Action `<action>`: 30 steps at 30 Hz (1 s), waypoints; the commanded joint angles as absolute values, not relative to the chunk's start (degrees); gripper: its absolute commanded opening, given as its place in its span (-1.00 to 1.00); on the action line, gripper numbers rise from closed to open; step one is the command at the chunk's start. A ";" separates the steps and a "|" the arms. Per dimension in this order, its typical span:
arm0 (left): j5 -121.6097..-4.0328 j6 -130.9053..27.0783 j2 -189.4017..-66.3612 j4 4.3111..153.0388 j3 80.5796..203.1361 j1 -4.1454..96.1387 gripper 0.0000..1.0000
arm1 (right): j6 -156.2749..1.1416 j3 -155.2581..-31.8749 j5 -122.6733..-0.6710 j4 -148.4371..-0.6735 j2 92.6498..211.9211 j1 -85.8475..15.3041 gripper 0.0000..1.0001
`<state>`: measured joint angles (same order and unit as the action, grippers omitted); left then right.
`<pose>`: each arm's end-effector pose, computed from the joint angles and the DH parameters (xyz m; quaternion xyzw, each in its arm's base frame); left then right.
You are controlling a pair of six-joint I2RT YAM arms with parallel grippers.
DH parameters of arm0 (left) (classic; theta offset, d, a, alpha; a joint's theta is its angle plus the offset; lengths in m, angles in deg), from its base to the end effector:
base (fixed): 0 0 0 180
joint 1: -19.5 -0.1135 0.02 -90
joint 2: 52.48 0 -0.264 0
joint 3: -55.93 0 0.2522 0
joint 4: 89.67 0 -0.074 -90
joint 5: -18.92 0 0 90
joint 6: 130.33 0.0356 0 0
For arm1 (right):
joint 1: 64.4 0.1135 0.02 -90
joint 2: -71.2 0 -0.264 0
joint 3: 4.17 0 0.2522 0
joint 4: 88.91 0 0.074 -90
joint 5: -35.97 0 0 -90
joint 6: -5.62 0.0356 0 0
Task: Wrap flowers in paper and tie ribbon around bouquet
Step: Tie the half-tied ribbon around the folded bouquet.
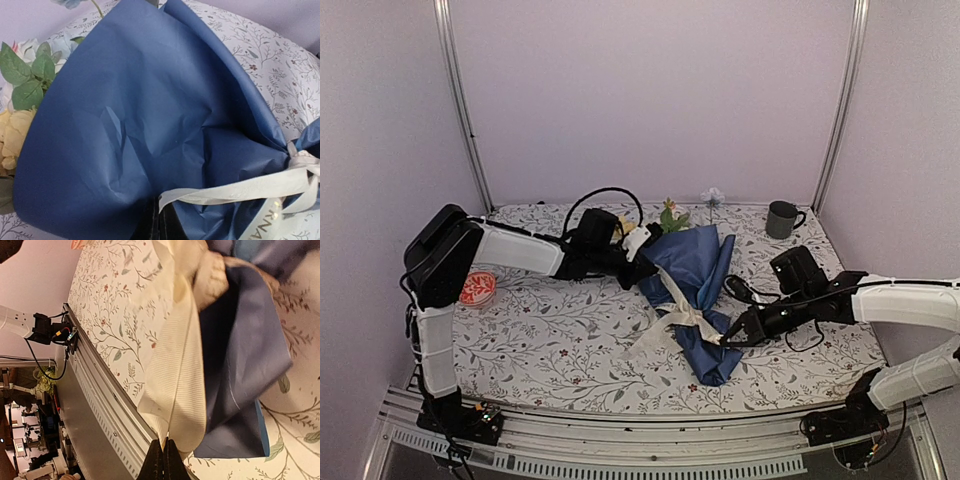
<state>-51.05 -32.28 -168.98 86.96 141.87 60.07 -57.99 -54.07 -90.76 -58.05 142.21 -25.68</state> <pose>0.3294 -0.2981 0.1616 0.4323 0.7585 -0.2770 0.4014 0.1681 0.1621 0.1915 -0.1984 0.8811 0.4175 0.1003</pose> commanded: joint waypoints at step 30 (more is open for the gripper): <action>-58.22 -34.33 -176.40 82.52 145.01 53.67 -1.00 | -47.20 -33.83 -90.95 -54.29 136.05 -24.47 -1.00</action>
<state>-52.45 -34.77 -174.91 83.62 144.45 57.76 -47.67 -36.22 -90.24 -61.44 136.09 -25.09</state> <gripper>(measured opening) 0.005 0.008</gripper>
